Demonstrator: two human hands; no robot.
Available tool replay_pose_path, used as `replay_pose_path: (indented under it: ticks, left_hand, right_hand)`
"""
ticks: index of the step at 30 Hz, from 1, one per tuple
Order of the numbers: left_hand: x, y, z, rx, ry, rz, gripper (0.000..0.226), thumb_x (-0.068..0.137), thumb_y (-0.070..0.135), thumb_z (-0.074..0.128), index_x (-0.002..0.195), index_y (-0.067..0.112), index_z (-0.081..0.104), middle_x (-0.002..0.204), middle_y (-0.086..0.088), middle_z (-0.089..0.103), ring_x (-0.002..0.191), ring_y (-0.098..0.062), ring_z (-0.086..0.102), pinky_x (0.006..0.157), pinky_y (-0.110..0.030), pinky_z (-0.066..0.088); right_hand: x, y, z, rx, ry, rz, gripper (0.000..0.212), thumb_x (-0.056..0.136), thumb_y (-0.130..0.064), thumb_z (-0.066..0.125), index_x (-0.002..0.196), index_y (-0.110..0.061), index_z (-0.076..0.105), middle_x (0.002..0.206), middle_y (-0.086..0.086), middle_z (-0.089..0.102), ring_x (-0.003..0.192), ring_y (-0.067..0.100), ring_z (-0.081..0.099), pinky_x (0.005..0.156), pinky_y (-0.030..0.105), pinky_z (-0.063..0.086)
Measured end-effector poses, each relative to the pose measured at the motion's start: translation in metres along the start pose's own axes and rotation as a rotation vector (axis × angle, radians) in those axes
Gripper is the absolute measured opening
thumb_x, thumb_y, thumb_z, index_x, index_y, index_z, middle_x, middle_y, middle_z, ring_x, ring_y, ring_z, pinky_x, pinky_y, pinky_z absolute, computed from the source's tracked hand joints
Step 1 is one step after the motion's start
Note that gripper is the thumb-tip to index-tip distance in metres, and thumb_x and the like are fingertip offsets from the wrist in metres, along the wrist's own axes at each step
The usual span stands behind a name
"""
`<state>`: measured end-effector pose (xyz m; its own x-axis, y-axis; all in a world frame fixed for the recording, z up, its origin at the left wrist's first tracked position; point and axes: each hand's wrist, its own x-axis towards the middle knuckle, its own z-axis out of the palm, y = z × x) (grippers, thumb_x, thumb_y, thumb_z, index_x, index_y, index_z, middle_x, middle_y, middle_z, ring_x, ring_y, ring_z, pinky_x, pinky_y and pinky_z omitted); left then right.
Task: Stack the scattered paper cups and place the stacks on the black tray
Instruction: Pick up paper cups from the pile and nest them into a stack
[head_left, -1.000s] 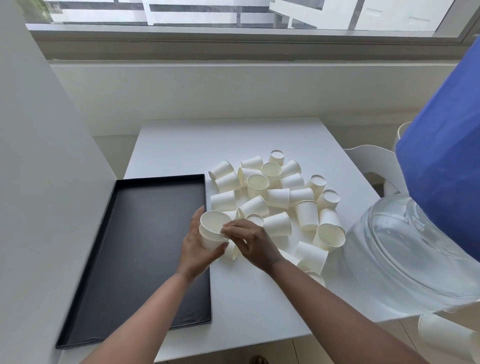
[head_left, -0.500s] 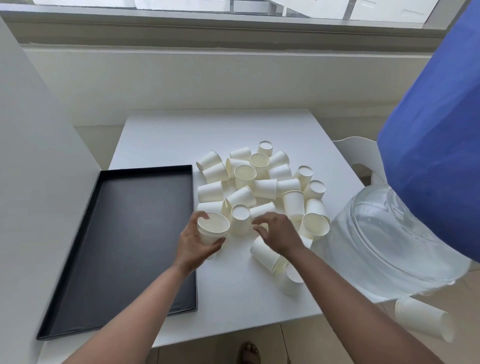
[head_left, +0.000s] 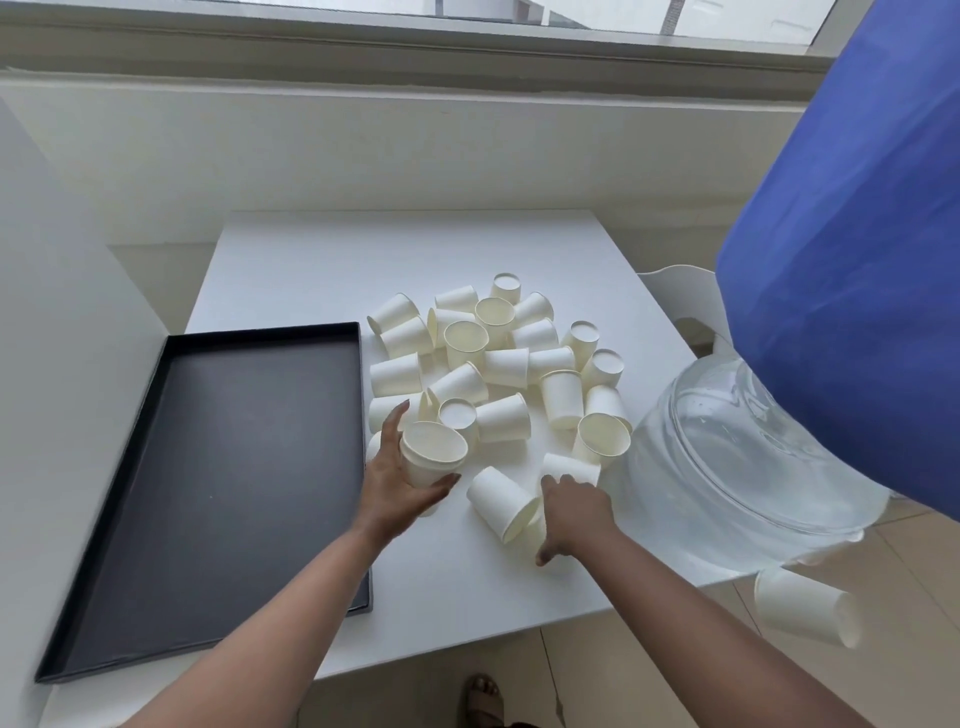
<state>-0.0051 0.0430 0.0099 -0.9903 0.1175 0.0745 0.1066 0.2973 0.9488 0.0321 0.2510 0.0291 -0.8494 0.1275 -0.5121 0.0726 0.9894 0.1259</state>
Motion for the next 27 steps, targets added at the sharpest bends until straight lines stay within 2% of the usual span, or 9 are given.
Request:
replay_pose_path:
  ticks: [4,9,12,15,18,21,24,25,27]
  left_hand:
    - [-0.003,-0.002,0.000,-0.003,-0.014,-0.030,0.100,0.049,0.050,0.076,0.133,0.048,0.023,0.101,0.021,0.056,0.097,-0.008,0.056,0.080,-0.017,0.041]
    - [-0.009,-0.006,0.003,0.030,-0.029,-0.019,0.096,0.048,0.054,0.075,0.128,0.055,0.021,0.104,0.030,0.052,0.093,0.007,0.054,0.070,0.002,0.037]
    - [-0.013,-0.010,0.007,0.058,-0.046,-0.019,0.098,0.056,0.038,0.081,0.132,0.051,0.020,0.106,0.033,0.048,0.095,-0.003,0.052,0.071,0.000,0.036]
    - [-0.014,-0.015,0.011,0.048,-0.042,-0.034,0.099,0.063,0.023,0.085,0.137,0.044,0.022,0.105,0.027,0.051,0.096,-0.008,0.053,0.071,0.001,0.038]
    - [-0.015,-0.016,0.012,0.058,-0.023,-0.042,0.099,0.064,0.021,0.084,0.141,0.036,0.023,0.104,0.026,0.052,0.095,-0.008,0.053,0.069,0.006,0.035]
    - [-0.016,-0.016,0.012,0.075,-0.016,-0.045,0.099,0.065,0.021,0.084,0.141,0.035,0.022,0.104,0.029,0.050,0.096,-0.009,0.052,0.069,0.001,0.037]
    - [-0.017,-0.016,0.011,0.101,-0.001,-0.048,0.098,0.066,0.023,0.083,0.141,0.037,0.021,0.106,0.034,0.046,0.098,-0.009,0.051,0.076,-0.016,0.037]
    - [-0.018,-0.016,0.011,0.106,0.006,-0.047,0.098,0.066,0.023,0.083,0.141,0.037,0.021,0.106,0.036,0.046,0.099,-0.009,0.051,0.079,-0.019,0.037]
    - [-0.019,-0.017,0.010,0.114,0.018,-0.048,0.098,0.066,0.024,0.083,0.141,0.036,0.022,0.105,0.038,0.044,0.099,-0.009,0.050,0.082,-0.021,0.036]
  right_hand:
    - [-0.002,0.000,0.008,0.061,-0.008,0.012,0.072,0.068,-0.033,0.079,0.122,-0.010,0.037,0.122,0.009,0.049,0.110,0.027,0.055,0.081,0.033,0.047]
    - [-0.003,0.000,0.009,0.104,0.059,0.023,0.053,0.073,-0.025,0.074,0.115,-0.011,0.046,0.118,0.008,0.053,0.108,0.026,0.055,0.076,0.030,0.046]
    - [-0.004,0.002,0.002,0.121,0.099,0.028,0.048,0.072,-0.025,0.073,0.112,-0.012,0.050,0.115,0.007,0.055,0.106,0.025,0.057,0.069,0.028,0.040]
    - [-0.004,0.005,-0.009,0.124,0.102,0.030,0.051,0.070,-0.029,0.074,0.112,-0.012,0.051,0.114,0.007,0.057,0.105,0.026,0.058,0.068,0.028,0.039]
    - [-0.005,0.006,-0.026,0.140,0.098,0.040,0.055,0.067,-0.033,0.076,0.111,-0.011,0.051,0.113,0.008,0.058,0.103,0.027,0.059,0.066,0.028,0.040]
    - [-0.006,0.010,-0.046,0.223,0.144,0.066,0.058,0.067,-0.038,0.076,0.112,-0.012,0.051,0.113,0.008,0.059,0.102,0.027,0.059,0.065,0.028,0.040]
    - [-0.006,0.018,-0.064,0.416,0.245,0.100,0.063,0.068,-0.046,0.074,0.116,-0.014,0.050,0.111,0.007,0.060,0.105,0.027,0.058,0.069,0.027,0.040]
    - [-0.006,0.021,-0.068,0.554,0.291,0.122,0.065,0.068,-0.047,0.075,0.118,-0.015,0.049,0.109,0.007,0.060,0.104,0.027,0.058,0.073,0.028,0.043]
    - [-0.007,0.021,-0.073,1.028,0.354,0.165,0.063,0.068,-0.043,0.077,0.118,-0.015,0.051,0.104,0.006,0.056,0.097,0.027,0.060,0.082,0.037,0.053]
